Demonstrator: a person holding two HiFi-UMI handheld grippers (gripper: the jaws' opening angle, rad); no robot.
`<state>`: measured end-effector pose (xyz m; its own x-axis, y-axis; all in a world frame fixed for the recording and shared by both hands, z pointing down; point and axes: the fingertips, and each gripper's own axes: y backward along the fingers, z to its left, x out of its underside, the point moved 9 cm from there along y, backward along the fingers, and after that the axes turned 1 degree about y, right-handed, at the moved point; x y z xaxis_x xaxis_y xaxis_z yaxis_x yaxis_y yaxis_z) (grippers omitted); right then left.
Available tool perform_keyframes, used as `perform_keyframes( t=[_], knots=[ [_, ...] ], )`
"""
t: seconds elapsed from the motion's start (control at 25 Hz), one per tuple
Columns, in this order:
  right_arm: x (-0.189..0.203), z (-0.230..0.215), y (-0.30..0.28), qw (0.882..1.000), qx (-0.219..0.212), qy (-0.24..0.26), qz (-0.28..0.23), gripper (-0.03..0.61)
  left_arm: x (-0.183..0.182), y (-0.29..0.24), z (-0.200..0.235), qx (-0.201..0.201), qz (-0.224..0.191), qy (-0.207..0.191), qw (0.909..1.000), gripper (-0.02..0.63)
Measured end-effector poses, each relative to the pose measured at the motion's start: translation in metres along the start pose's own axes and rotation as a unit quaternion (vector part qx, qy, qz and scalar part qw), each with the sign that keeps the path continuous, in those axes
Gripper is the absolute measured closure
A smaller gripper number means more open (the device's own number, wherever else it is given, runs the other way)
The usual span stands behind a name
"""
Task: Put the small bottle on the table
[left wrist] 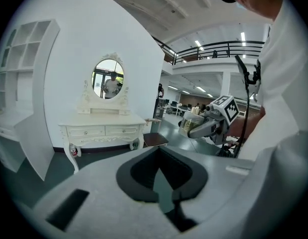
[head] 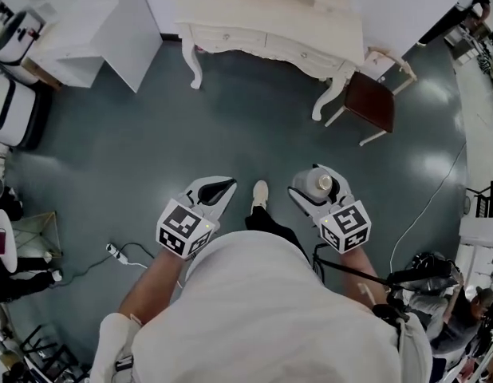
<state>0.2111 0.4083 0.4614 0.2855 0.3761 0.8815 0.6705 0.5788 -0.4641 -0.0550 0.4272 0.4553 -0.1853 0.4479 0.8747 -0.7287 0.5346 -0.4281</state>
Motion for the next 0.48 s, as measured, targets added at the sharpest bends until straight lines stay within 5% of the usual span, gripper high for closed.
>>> perform_keyframes(
  t=[0.32,0.48],
  knots=[
    [-0.057,-0.126,-0.07,0.999,-0.025,0.037,0.004,0.241,-0.089,-0.086,0.077,-0.028,-0.005,-0.006,0.9996,0.611],
    [-0.073,-0.153,-0.089,0.999,-0.029,0.042,0.01,0.24,-0.114,-0.1,0.092,-0.032,-0.015,-0.003,0.9994,0.611]
  ],
)
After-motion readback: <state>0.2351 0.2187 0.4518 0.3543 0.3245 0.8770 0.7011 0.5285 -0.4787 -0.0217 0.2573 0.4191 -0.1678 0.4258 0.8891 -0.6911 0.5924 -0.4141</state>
